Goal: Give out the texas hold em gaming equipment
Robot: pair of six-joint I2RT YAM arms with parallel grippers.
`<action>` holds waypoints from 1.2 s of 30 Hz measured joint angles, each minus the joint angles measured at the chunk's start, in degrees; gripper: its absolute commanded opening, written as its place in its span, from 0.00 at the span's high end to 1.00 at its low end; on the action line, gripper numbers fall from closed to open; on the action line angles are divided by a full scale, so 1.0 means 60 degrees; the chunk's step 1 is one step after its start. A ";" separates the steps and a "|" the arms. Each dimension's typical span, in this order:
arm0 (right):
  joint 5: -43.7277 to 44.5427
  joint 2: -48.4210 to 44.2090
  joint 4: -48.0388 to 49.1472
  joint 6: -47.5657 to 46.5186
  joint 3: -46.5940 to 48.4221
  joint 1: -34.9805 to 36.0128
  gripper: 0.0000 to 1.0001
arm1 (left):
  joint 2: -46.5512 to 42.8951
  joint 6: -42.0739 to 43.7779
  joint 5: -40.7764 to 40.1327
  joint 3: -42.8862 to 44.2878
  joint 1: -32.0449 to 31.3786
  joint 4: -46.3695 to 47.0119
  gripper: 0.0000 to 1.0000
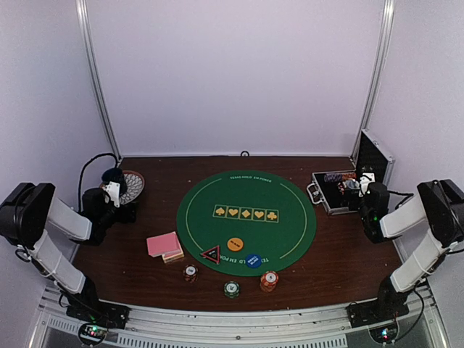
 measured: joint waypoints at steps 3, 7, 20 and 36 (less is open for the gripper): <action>0.0000 0.0000 0.0000 0.0000 0.0000 0.0000 0.00 | 0.0000 0.0000 0.0000 0.0000 0.0000 0.0000 0.02; 0.0000 0.0000 0.0000 0.0000 0.0000 0.0000 0.00 | 0.0000 0.0000 0.0000 0.0000 0.0000 0.0000 0.02; 0.0000 -0.0004 -0.0040 0.0018 0.0004 0.0000 0.01 | 0.0000 0.0000 -0.0004 0.0000 0.0000 0.0000 0.02; 0.0499 -0.3308 -0.5362 0.1209 0.1978 0.0040 0.00 | -0.0503 -0.0080 0.0066 0.2095 0.0011 -0.3351 0.02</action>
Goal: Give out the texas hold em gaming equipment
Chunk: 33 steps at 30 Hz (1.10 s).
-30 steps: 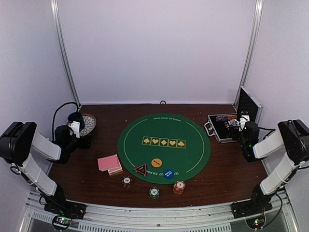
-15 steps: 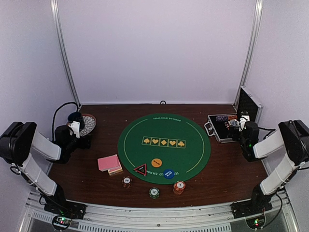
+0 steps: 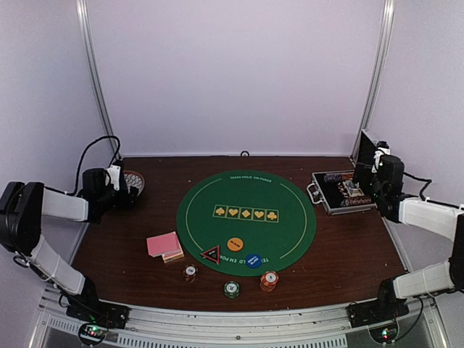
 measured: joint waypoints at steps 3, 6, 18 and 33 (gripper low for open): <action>-0.0339 -0.0313 -0.1271 0.0204 0.0831 0.0135 0.01 | -0.0619 -0.0200 0.0160 0.0426 0.0007 -0.1027 0.03; -0.0681 -0.0637 -0.2113 0.0557 0.1366 0.0219 0.00 | -0.1075 -0.0397 0.0313 0.1111 0.0022 -0.2634 0.02; -0.2368 0.0193 -0.5512 0.3104 0.4255 0.0419 0.01 | -0.2557 -0.0430 0.0852 0.3453 0.0266 -0.8094 0.02; -0.1585 0.3260 -0.8386 0.2841 0.6524 0.7311 0.17 | -0.1982 0.0933 0.0878 0.6750 0.0339 -1.2859 0.02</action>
